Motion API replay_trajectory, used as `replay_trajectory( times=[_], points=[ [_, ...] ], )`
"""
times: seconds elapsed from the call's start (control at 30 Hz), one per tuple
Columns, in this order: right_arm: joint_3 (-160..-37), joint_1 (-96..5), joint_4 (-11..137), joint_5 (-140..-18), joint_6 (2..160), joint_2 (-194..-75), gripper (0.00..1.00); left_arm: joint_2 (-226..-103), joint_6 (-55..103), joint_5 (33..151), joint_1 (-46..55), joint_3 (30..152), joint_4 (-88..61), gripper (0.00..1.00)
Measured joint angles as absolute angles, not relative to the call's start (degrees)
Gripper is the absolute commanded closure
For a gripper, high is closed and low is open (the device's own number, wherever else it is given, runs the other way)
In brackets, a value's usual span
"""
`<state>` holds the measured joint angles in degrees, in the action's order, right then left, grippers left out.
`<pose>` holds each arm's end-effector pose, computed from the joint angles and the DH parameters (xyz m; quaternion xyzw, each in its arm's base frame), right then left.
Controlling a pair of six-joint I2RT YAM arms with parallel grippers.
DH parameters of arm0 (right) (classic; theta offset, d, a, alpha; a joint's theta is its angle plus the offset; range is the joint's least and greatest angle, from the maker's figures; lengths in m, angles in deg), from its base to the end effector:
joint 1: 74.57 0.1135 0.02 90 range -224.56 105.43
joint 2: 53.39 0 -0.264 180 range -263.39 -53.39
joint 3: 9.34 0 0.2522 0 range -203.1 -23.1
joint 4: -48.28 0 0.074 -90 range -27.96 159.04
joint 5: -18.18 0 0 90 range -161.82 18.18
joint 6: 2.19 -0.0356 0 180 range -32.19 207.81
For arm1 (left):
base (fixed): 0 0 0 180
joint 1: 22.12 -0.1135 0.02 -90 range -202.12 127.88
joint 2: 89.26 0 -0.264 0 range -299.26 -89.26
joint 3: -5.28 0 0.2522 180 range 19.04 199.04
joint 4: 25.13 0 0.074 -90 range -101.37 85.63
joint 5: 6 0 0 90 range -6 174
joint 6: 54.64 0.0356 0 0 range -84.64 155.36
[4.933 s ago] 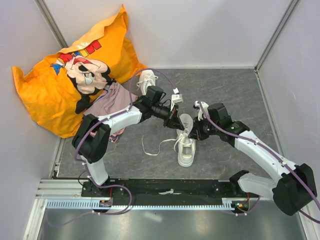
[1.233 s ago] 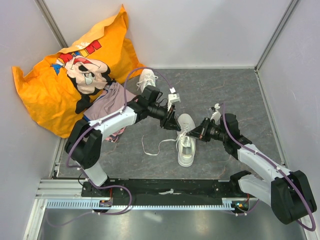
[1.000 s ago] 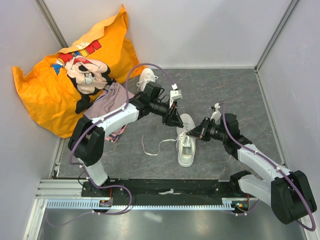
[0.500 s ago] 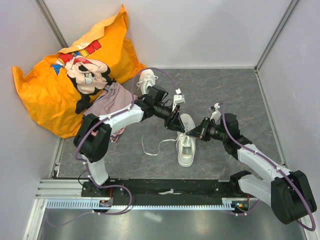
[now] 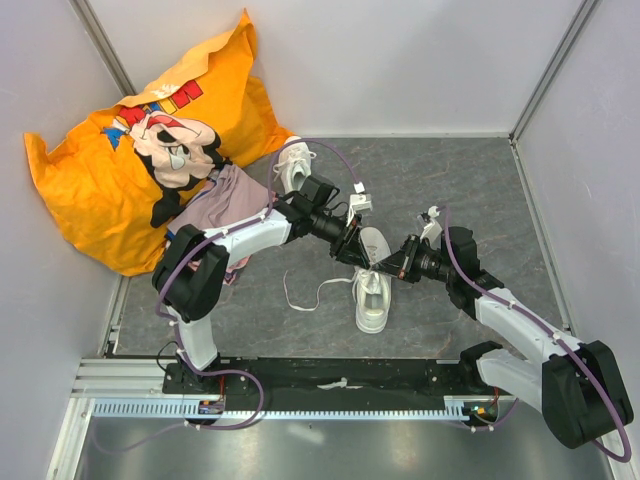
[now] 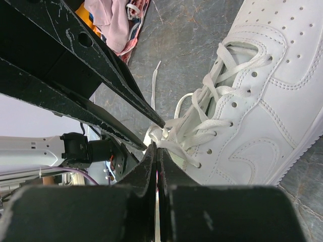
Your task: Tie the shoes
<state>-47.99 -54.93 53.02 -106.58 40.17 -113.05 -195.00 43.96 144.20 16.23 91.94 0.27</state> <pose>0.1957 0.0914 0.2061 0.0414 0.8226 0.4917 0.2824 0.2909 -0.2695 0.2209 0.4958 0.6545 -0.5329 0.2048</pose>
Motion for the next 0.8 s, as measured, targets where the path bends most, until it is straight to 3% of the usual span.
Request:
replay_trajectory(
  times=[0.1, 0.17, 0.23, 0.3, 0.57, 0.8],
  points=[
    [-48.0, -54.9, 53.0, -106.6, 40.3, -113.0, 1.00, -195.1, 44.1, 144.4, 16.2, 91.9, 0.6, 0.70],
    [-48.0, -54.9, 53.0, -106.6, 40.5, -113.0, 1.00, -195.4, 44.1, 144.5, 16.2, 91.9, 0.6, 0.78],
    [-48.0, -55.0, 53.0, -106.6, 40.7, -113.0, 1.00, -195.7, 44.1, 144.5, 16.2, 91.9, 0.8, 0.93],
    [-48.0, -55.0, 53.0, -106.6, 40.9, -113.0, 0.96, -195.7, 44.1, 144.5, 16.2, 91.9, 1.0, 0.98],
    [-48.2, -55.6, 53.9, -107.2, 41.8, -113.0, 0.62, -195.7, 43.1, 143.9, 16.1, 92.6, 0.0, 0.98],
    [-51.1, -55.8, 58.3, -108.1, 44.8, -112.1, 0.42, -194.6, 41.1, 139.8, 15.2, 95.2, -2.6, 0.98]
  ],
)
